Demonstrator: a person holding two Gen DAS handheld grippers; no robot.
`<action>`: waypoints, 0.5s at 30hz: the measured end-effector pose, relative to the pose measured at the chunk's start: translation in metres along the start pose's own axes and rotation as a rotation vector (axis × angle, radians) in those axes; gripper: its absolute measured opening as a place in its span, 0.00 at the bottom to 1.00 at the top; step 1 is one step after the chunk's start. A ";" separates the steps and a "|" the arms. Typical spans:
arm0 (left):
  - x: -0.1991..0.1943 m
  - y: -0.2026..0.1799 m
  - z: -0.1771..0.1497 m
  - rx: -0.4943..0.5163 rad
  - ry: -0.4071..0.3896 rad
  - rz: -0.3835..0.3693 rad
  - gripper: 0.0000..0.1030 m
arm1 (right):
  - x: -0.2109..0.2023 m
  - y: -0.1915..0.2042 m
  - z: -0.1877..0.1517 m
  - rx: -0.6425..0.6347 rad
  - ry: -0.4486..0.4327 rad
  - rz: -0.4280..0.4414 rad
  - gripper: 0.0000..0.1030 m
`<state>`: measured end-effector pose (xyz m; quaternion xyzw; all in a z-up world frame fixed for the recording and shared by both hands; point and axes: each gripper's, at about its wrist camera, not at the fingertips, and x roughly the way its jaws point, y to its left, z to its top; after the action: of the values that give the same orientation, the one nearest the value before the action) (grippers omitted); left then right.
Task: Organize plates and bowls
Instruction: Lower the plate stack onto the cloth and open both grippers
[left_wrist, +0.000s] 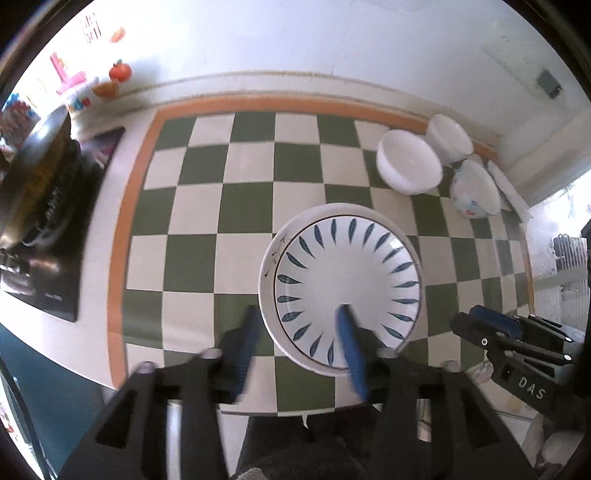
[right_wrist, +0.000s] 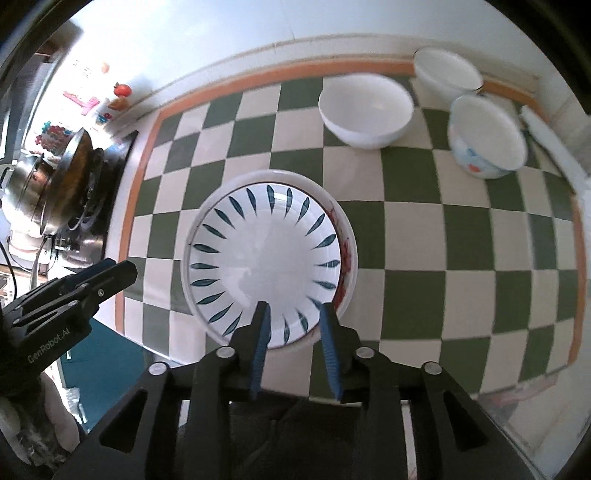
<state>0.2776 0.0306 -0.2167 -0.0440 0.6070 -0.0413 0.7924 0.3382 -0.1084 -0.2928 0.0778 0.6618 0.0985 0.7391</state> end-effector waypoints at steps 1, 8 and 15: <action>-0.009 0.000 -0.003 0.004 -0.015 0.000 0.59 | -0.010 0.003 -0.006 0.003 -0.018 -0.001 0.41; -0.043 -0.005 -0.023 0.024 -0.090 0.004 0.86 | -0.064 0.016 -0.039 0.010 -0.113 -0.008 0.78; -0.064 -0.005 -0.038 0.034 -0.115 -0.012 0.86 | -0.094 0.026 -0.061 0.036 -0.172 -0.028 0.83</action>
<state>0.2238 0.0323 -0.1642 -0.0367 0.5596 -0.0538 0.8262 0.2664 -0.1072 -0.2031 0.0902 0.5985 0.0692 0.7930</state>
